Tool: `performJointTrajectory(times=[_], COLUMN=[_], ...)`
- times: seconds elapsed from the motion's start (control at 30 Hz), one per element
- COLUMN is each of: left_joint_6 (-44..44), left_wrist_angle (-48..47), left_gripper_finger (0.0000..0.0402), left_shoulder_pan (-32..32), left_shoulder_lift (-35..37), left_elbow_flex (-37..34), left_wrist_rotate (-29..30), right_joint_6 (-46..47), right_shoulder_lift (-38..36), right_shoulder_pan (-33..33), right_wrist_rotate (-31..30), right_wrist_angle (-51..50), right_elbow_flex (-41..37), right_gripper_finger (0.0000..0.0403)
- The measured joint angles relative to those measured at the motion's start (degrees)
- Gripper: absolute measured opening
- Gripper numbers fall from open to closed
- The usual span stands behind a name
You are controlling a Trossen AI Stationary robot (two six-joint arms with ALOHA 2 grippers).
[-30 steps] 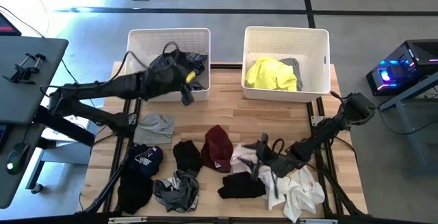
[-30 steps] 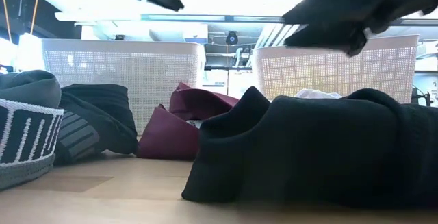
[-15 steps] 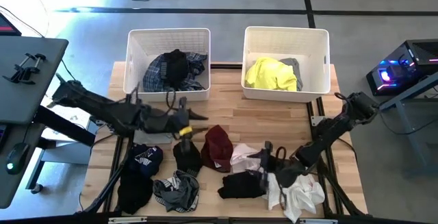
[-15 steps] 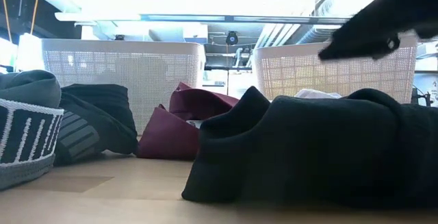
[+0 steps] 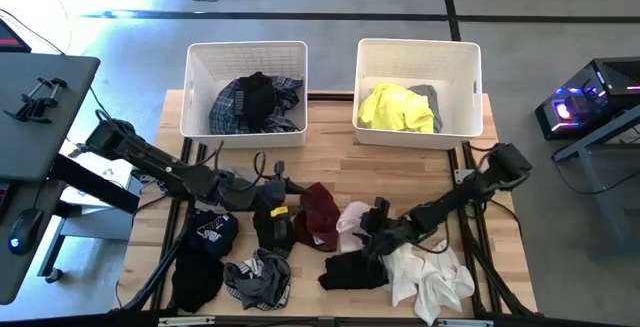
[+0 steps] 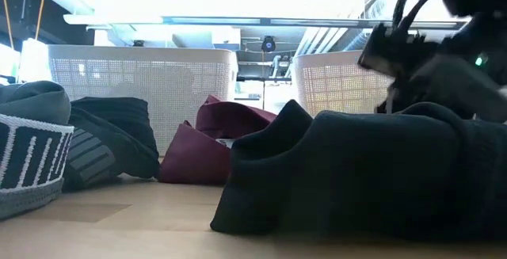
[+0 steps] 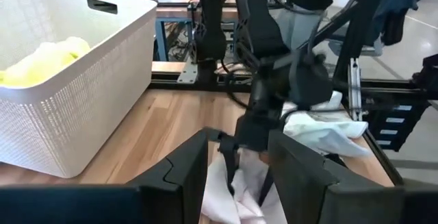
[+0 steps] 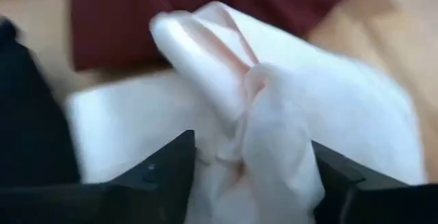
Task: Sort clothes
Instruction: Put the light pink underwear into the right white bin
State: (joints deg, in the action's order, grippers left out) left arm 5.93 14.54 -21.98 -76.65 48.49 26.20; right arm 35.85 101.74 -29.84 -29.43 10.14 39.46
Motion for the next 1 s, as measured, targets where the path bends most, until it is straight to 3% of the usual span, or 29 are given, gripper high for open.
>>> performJointTrajectory(times=[0.2,0.37,0.53,0.73,1.0], left_joint_6=[-0.6,0.0,0.0,0.2,0.9], left_wrist_angle=[-0.3,-1.9,-3.2,-6.4,-9.0], left_gripper_finger=[0.014,0.014,0.014,0.014,0.014], left_shoulder_pan=[0.0,-0.5,-1.6,-3.2,-4.9], left_shoulder_lift=[0.5,0.5,0.5,0.5,0.5], left_elbow_flex=[0.0,0.0,0.0,0.0,0.0], left_wrist_rotate=[0.1,0.2,1.2,6.0,10.3], right_joint_6=[1.5,1.4,1.7,0.9,-12.2], right_shoulder_lift=[2.1,-1.6,-8.6,-18.1,-25.9], right_shoulder_pan=[1.4,0.7,-0.4,-3.3,-4.5], right_wrist_rotate=[0.3,-0.3,-2.7,-9.8,-20.1], right_wrist_angle=[0.4,-2.5,-6.2,-14.6,-26.0], right_elbow_flex=[0.3,-0.1,-0.1,2.2,13.7], right_gripper_finger=[0.0089,0.0014,0.0014,0.0005,0.0004])
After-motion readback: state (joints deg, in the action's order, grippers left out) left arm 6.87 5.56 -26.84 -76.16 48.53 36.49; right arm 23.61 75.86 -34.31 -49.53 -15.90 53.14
